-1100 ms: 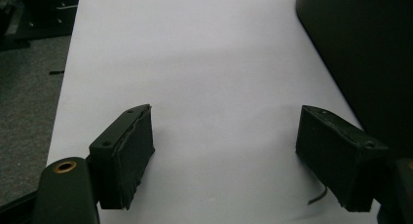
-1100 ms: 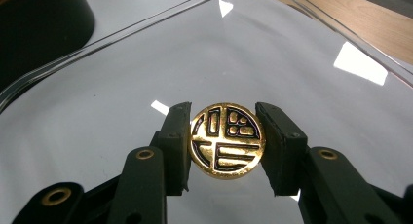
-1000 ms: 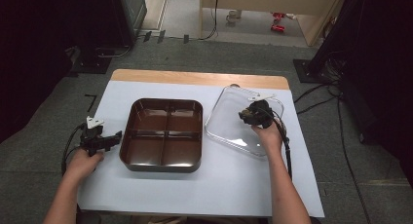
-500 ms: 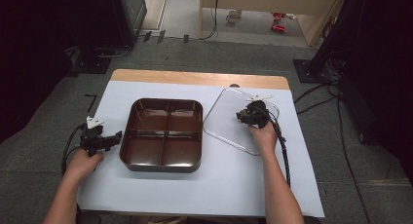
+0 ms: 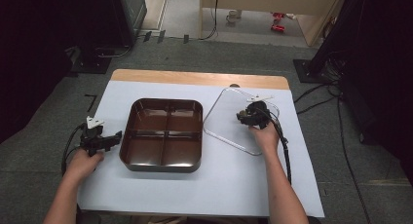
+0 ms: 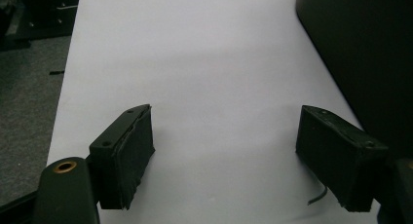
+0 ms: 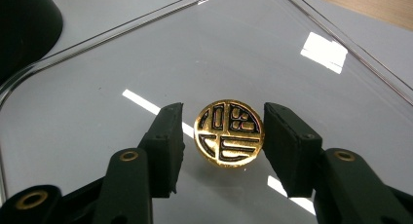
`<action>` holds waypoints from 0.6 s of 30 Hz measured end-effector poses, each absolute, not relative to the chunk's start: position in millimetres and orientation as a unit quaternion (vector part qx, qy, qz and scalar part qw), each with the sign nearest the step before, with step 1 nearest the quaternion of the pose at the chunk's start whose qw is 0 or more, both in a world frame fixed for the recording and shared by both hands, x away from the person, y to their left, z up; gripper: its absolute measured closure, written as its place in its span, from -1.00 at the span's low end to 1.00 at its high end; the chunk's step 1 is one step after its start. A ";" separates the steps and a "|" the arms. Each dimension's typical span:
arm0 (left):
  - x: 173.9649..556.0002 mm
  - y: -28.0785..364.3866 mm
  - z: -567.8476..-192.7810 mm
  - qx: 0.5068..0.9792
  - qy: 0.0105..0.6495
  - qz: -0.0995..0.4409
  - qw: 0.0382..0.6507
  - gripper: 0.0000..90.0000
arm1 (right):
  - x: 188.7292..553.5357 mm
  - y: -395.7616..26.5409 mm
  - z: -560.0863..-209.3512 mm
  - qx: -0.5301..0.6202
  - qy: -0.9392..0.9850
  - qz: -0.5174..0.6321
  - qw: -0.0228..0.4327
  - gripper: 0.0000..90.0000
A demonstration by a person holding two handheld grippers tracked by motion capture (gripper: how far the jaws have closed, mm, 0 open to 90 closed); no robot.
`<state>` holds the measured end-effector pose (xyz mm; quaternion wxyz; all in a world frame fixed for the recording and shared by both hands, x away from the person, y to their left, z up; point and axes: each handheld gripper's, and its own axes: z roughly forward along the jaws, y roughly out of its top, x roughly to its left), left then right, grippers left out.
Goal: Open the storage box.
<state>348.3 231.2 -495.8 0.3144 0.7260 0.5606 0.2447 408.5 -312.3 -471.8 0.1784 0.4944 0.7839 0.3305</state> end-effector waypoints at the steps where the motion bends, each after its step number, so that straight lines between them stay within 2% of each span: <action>1: 348.3 231.2 -495.8 0.726 0.561 0.245 0.314 -0.53 | 405.7 -313.3 -469.7 0.495 0.783 0.334 0.174 0.06; 18: 348.2 231.0 -495.7 0.726 0.560 0.245 0.314 -0.53 | 360.7 -328.8 -458.1 0.490 0.764 0.381 0.175 -0.07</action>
